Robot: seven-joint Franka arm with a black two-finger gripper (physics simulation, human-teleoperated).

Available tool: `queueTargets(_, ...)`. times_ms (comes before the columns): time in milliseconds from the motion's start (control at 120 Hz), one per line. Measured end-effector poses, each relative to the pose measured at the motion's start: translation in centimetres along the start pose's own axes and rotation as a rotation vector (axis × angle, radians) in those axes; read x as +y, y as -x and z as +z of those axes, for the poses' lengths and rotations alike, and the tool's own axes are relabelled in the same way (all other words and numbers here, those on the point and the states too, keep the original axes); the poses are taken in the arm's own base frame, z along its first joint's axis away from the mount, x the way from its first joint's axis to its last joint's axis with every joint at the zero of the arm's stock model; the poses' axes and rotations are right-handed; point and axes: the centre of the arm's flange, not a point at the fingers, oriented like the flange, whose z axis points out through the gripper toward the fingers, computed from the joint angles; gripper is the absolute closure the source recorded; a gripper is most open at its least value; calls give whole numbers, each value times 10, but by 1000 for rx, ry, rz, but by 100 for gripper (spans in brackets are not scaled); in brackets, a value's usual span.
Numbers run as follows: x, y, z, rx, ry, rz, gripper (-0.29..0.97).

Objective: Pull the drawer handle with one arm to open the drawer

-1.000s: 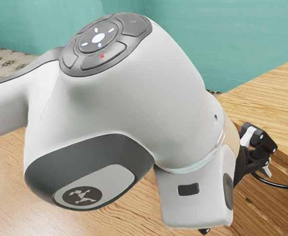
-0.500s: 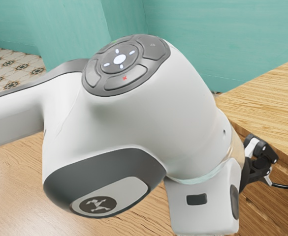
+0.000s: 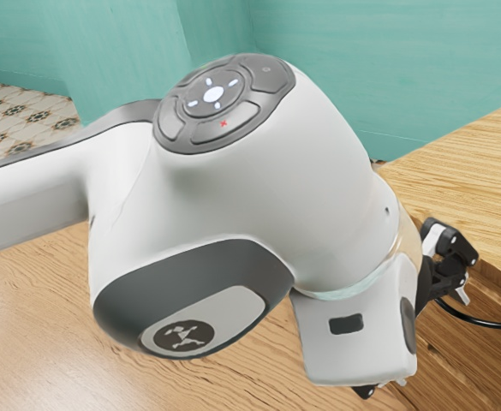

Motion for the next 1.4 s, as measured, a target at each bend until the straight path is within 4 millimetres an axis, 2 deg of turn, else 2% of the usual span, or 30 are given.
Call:
queueTargets(242, 3, 4, 6, -24, 10, 4, -1)
queueTargets(400, 12, 2, 5, -37, 14, 12, 0)
queueTargets(517, 25, 2, -6, -52, 2, 17, 3)
queueTargets(917, 70, 5, -12, -100, 4, 29, 0)
queueTargets(1233, 110, 9, -28, -131, -18, 32, 0)
queueTargets(1342, 123, 12, -35, -140, -30, 29, 3)
queueTargets(1400, 130, 12, -47, -139, -50, 26, 8)
